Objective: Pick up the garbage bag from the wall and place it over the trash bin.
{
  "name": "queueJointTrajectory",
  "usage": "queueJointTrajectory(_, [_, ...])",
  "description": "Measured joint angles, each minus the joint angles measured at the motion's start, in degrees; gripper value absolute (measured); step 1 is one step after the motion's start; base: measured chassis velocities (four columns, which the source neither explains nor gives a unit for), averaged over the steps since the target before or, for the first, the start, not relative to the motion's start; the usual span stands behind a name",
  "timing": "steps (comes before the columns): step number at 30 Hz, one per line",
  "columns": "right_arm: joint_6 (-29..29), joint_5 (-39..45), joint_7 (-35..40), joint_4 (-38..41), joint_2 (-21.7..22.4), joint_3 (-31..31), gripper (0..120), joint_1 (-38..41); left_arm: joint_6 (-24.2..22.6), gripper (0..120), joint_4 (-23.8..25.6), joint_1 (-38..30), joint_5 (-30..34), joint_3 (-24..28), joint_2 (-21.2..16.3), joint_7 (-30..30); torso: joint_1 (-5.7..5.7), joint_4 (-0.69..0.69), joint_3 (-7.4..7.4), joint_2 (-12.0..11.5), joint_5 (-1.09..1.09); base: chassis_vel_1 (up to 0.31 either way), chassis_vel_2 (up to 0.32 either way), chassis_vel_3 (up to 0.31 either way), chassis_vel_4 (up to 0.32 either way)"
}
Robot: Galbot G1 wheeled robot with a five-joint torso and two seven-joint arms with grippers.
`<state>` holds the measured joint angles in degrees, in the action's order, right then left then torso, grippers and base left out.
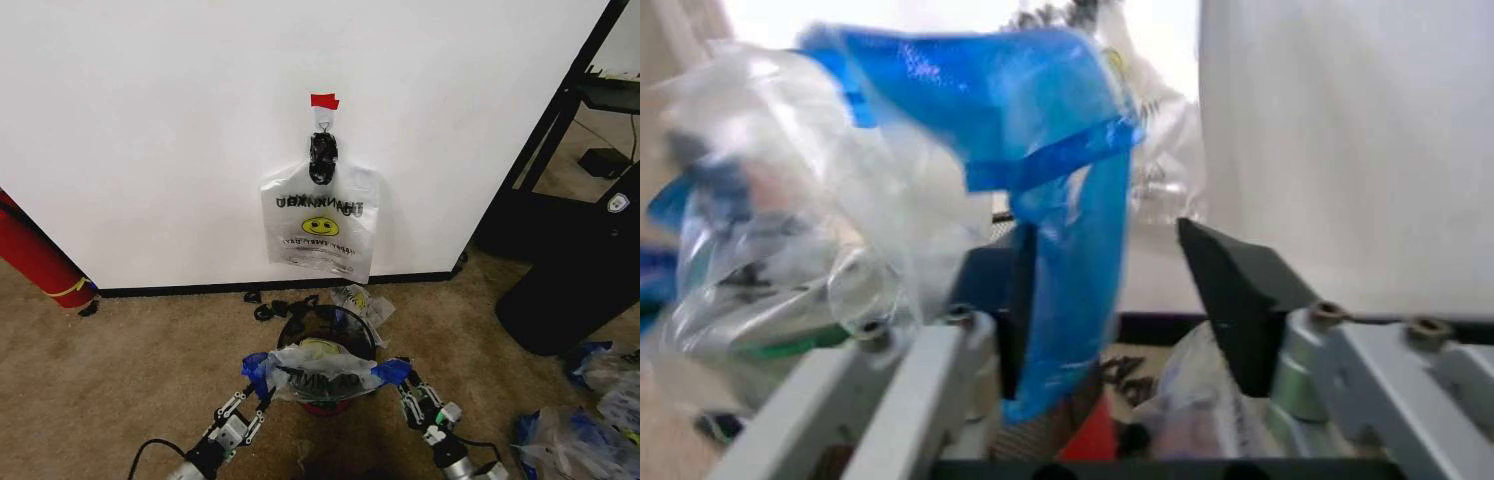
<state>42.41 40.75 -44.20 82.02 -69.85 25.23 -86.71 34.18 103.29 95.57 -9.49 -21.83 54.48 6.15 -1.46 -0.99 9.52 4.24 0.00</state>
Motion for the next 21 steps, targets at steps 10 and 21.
queueJointTrajectory(10, [-0.1, 0.1, -18.13, 3.29, 2.91, 9.37, 75, -1.3, 10.69, 86, 0.31, 0.07, 7.38, -12.34, -2.24, 23.39, 0.0, 0.01, 0.0, 0.0, 0.01, 0.0, 0.0, 0.0, 0.0])
queueJointTrajectory(21, [-1.59, 1.21, -21.4, 5.23, 2.03, 10.28, 100, -0.25, 12.59, 100, -6.2, -5.86, 12.83, -10.31, 1.33, 28.68, 0.0, 0.0, 0.0, 0.0, -0.01, 0.0, 0.0, 0.0, 0.0])
